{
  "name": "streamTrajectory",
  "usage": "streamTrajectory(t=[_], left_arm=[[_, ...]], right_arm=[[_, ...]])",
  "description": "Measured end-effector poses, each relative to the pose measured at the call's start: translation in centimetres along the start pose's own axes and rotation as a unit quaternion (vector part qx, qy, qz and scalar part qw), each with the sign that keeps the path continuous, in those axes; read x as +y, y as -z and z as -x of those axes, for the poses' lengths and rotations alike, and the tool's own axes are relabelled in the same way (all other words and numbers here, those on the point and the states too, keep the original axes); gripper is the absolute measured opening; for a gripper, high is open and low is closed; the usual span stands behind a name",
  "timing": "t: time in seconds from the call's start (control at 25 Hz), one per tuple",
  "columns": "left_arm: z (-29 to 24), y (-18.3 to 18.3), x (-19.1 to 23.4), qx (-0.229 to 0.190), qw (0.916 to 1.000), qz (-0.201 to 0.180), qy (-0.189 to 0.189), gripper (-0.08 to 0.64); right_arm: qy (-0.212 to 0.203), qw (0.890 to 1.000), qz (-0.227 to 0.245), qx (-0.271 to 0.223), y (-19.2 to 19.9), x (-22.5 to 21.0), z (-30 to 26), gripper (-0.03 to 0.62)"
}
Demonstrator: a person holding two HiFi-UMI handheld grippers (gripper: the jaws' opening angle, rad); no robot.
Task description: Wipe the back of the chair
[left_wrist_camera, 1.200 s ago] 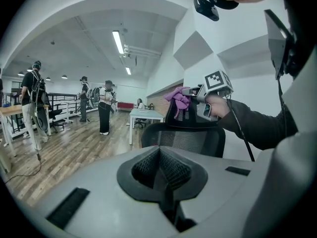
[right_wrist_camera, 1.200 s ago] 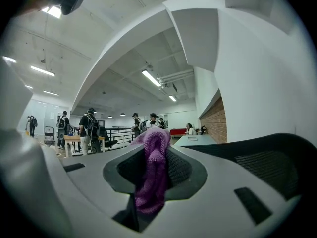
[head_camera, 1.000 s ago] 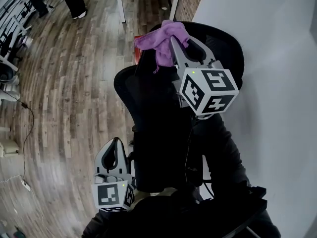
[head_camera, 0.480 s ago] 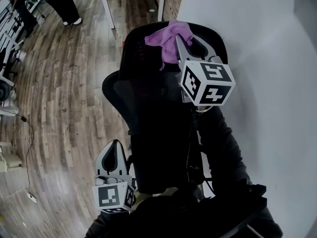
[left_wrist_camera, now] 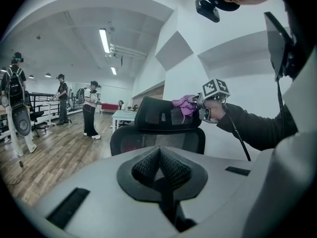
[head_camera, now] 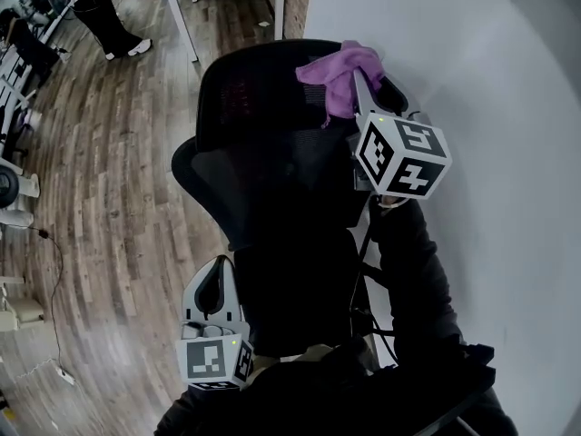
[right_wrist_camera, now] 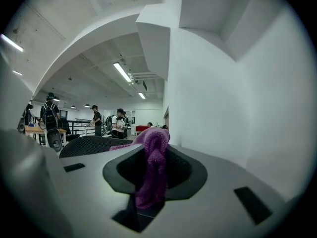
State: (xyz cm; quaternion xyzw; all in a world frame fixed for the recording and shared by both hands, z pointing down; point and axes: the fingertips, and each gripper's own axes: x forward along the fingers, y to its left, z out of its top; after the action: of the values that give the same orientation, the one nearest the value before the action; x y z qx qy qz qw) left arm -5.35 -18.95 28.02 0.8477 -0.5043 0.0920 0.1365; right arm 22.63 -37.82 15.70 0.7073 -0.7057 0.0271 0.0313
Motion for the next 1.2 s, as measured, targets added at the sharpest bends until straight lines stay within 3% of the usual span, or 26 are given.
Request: streamTrajectory(t=[0.48,0.64,0.88,1.2], left_arm=[[0.1,0.3,-8.4,0.001,0.9967,-0.030,0.075,0.009],[0.1,0.6,-10.0,0.001,0.9950,-0.034,0.094,0.009],[0.2,0.5,-9.0,0.005,0.9962,-0.028,0.083,0.009],[1.9,0.3,-2.8,0.006,0.9998,-0.008,0.019,0.009]], right_arm=[[0.097,0.995,-0.023,-0.019,-0.5,-11.5,10.0,0.095],[0.119,0.992,-0.020,-0.031,-1.0,-13.1,12.1,0.095],[0.106,0.994,-0.011,-0.025,-0.5,-11.2,10.6,0.095],[0.034,0.999,0.001,-0.016,0.2,-2.1,4.8,0.095]])
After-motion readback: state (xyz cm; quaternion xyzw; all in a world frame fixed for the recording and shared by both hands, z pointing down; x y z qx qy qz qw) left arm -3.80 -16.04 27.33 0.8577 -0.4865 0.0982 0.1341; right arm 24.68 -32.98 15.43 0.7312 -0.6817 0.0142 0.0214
